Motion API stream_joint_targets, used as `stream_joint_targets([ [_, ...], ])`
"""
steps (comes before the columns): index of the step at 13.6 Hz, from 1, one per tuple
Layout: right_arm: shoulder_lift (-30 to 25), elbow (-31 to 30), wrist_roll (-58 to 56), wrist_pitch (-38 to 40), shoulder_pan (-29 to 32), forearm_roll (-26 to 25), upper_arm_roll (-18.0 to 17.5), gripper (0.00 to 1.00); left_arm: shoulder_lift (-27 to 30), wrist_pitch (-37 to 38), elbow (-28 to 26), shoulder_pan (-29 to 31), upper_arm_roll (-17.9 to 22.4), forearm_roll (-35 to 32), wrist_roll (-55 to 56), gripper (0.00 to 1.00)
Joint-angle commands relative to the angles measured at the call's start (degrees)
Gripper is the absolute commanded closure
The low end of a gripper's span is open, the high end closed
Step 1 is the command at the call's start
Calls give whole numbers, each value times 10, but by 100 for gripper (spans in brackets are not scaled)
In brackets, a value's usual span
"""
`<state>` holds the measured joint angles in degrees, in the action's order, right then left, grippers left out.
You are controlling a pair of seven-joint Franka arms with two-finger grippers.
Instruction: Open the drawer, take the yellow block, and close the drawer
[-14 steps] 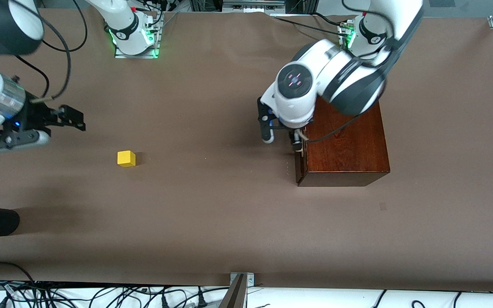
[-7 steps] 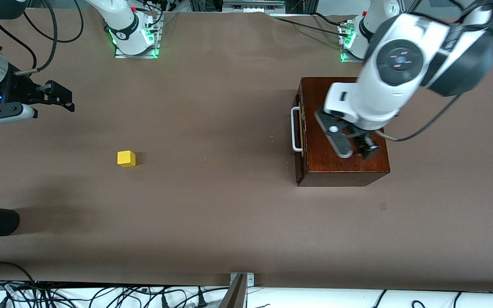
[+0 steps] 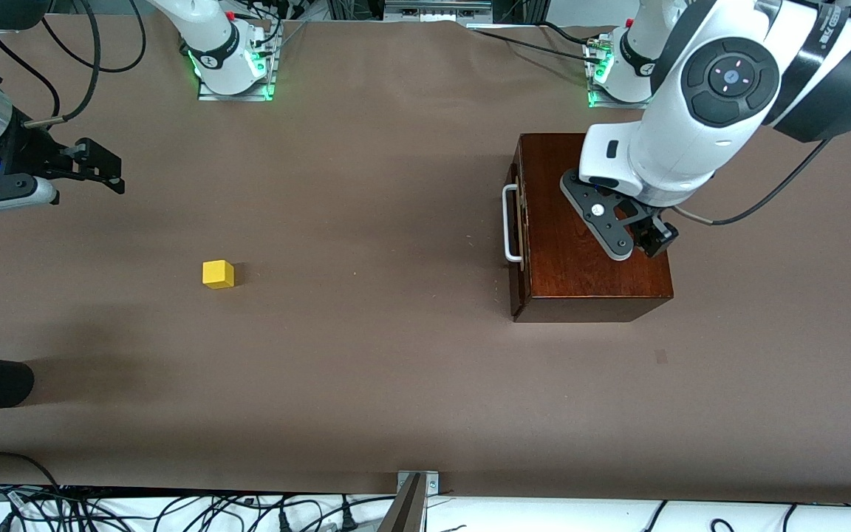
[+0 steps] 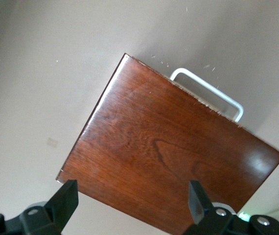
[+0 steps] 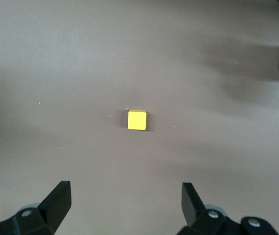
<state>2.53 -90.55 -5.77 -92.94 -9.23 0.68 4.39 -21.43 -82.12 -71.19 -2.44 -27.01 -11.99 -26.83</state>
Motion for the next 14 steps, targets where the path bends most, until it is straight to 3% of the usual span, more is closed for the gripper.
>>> stream_joint_targets([
  [1,-7,2,-4,6,4,-9,-3,0,51,12,-16,-14,94,81,94,0],
  [3,-3,2,-4,5,5,-8,-2,0,88,11,-45,-22,161,106,125,0],
  [7,-3,2,-4,2,5,-8,-3,0,111,-28,-81,-28,247,106,140,0],
  [9,-3,2,-3,2,5,-8,-2,0,150,-122,-153,-27,272,98,186,0],
  [14,-2,2,-3,4,5,-8,-2,0,185,-131,-204,-24,281,82,286,0],
])
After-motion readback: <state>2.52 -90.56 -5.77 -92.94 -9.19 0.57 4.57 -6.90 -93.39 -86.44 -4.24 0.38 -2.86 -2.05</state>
